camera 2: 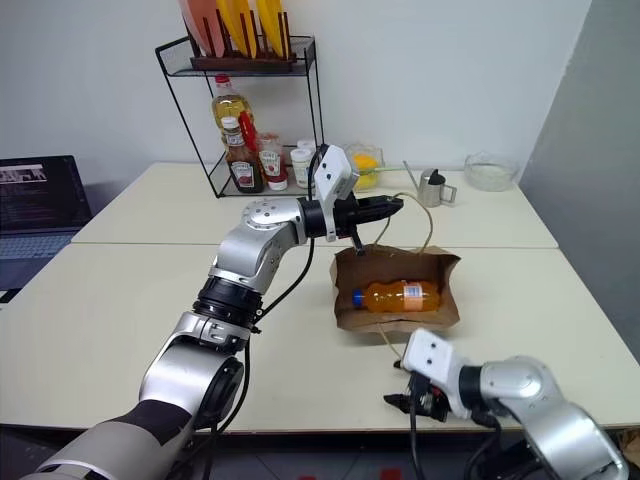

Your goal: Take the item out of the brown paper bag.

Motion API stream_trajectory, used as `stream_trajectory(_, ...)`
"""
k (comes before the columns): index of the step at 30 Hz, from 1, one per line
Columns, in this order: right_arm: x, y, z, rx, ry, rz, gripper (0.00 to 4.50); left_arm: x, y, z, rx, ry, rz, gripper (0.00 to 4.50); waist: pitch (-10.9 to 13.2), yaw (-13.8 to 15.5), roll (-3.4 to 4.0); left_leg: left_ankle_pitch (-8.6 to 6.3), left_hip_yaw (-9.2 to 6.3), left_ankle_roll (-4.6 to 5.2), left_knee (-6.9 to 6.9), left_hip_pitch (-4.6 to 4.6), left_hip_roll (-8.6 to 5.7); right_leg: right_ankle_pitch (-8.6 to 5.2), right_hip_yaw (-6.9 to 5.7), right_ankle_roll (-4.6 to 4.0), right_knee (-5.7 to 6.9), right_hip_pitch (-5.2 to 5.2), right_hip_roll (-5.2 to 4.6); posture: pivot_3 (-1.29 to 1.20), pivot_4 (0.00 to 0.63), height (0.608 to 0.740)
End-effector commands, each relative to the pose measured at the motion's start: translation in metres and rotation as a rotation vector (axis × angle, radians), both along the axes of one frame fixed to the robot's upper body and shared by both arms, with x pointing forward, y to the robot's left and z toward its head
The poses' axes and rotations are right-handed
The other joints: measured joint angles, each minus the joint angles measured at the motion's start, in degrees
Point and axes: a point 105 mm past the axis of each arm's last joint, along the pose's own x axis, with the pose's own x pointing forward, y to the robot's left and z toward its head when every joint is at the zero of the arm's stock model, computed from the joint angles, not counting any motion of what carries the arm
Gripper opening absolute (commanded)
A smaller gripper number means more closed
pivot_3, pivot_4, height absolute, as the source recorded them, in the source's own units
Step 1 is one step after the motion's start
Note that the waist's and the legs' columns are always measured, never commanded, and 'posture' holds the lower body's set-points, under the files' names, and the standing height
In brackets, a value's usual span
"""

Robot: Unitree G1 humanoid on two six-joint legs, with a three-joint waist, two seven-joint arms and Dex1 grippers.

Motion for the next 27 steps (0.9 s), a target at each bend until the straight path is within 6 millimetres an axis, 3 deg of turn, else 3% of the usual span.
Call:
stream_trajectory(1, 0.006, -0.003, 0.040, 0.115, -0.043, -0.037, 4.12, -0.008, -0.002, 0.012, -0.015, -0.044, -0.025, 0.00, 0.00, -0.03, 0.00, 0.00, -0.01, 0.00, -0.01, 0.00, 0.01, 0.01, -0.01, -0.02, -0.01, 0.00, 0.00, 0.00, 0.150, 0.740)
stream_trajectory(2, 0.008, -0.005, 0.048, 0.138, -0.045, -0.050, 4.48, -0.008, -0.002, 0.011, -0.015, -0.044, -0.022, 0.00, 0.01, -0.04, 0.01, 0.00, 0.00, 0.00, -0.02, 0.00, 0.01, 0.02, 0.00, -0.04, 0.00, -0.01, 0.00, 0.00, 0.150, 0.740)
stream_trajectory(9, 0.031, -0.011, 0.078, 0.249, -0.064, -0.126, 4.48, -0.007, -0.005, 0.013, -0.027, -0.046, -0.015, 0.00, 0.01, 0.04, 0.01, -0.01, 0.02, 0.01, -0.04, -0.09, 0.00, 0.08, 0.00, -0.13, -0.02, -0.10, -0.01, 0.00, 0.150, 0.740)
stream_trajectory(20, 0.095, 0.012, 0.036, 0.109, -0.185, -0.260, 4.48, -0.001, -0.004, 0.020, -0.050, -0.060, 0.023, 0.00, 0.03, -0.10, 0.05, 0.00, 0.08, 0.00, -0.04, -0.16, 0.00, 0.08, 0.06, -0.13, 0.02, -0.24, -0.01, 0.00, 0.150, 0.740)
stream_trajectory(23, 0.108, 0.013, 0.034, 0.068, -0.239, -0.297, 4.48, -0.001, -0.004, 0.020, -0.051, -0.061, 0.026, 0.00, 0.04, -0.10, 0.06, 0.00, 0.07, 0.00, -0.05, -0.16, 0.00, 0.08, 0.04, -0.13, 0.02, -0.25, -0.01, 0.00, 0.150, 0.740)
stream_trajectory(27, 0.117, 0.017, 0.019, -0.114, -0.352, -0.264, 4.48, -0.001, -0.004, 0.018, -0.046, -0.062, 0.029, 0.00, 0.04, -0.11, 0.07, 0.00, 0.07, 0.00, -0.05, -0.18, -0.01, 0.08, 0.05, -0.14, 0.00, -0.25, -0.01, 0.00, 0.150, 0.740)
